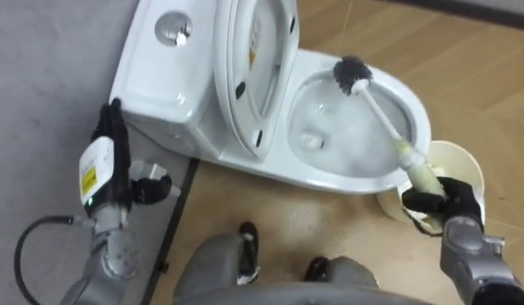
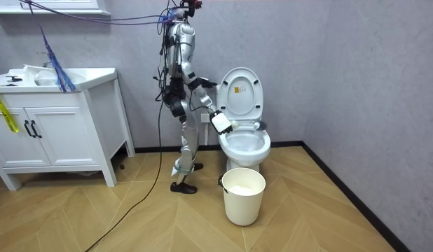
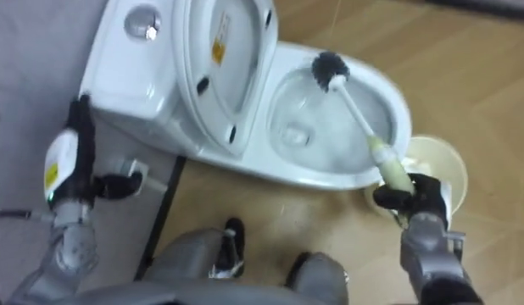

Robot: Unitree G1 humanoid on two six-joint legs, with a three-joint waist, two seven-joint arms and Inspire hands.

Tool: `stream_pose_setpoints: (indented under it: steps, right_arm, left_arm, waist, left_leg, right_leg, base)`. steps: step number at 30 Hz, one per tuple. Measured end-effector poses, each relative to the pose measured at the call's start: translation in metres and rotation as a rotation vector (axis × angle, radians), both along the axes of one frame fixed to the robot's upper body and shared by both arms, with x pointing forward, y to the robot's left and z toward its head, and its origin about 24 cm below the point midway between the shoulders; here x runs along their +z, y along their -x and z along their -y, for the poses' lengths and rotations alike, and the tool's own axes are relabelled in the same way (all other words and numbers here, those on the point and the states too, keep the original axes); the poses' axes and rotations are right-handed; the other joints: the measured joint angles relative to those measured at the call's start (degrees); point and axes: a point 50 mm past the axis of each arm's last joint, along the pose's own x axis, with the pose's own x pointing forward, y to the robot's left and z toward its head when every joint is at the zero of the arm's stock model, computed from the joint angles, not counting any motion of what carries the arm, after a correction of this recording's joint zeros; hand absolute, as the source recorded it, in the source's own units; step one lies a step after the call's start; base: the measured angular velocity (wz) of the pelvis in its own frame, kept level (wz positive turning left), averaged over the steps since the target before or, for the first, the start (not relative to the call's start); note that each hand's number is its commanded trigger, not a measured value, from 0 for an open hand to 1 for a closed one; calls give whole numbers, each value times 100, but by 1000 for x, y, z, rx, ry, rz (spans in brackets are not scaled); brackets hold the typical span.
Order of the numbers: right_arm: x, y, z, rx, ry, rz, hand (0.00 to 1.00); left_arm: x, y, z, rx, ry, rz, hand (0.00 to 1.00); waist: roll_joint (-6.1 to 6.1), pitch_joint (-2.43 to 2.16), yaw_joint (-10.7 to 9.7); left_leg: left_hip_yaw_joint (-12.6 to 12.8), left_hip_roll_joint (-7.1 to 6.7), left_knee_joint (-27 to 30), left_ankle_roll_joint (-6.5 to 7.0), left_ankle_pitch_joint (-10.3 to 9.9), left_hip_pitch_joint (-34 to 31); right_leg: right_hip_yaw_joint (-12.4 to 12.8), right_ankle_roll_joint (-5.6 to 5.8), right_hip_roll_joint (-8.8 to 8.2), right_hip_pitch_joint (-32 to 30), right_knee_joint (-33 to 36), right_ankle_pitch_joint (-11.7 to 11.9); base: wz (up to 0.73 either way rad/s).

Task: Brush toilet

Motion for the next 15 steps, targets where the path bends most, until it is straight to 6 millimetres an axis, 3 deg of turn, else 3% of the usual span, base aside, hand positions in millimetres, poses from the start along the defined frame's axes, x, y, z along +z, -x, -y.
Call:
stream_pose_setpoints:
  steps: [2,8,15]
  right_arm:
    - [-1,15,1,-43,-7,9,100]
    - [2,36,7,-64,55,2,100]
    - [28,17,15,-69,159,141,100]
  left_arm:
    - [-4,23,-8,69,25,-50,0]
    - [-20,69,-13,259,96,-149,0]
    - [-40,113,-20,519,159,-269,0]
  waist:
    - [-65,-21,-84]
    - [-133,38,-77]
    - [-83,42,11]
  left_leg:
    - [-73,-3,-127,-46,-65,332]
    - [-130,-23,-236,-141,-235,931]
    - [34,-20,-541,-222,-290,1471]
  right_leg:
    - [-107,25,80,456,-334,47]
    - [-120,53,198,1197,-788,70]
    - [30,44,244,1570,-936,81]
  base:
    - [15]
    - [0]
    - [-15]
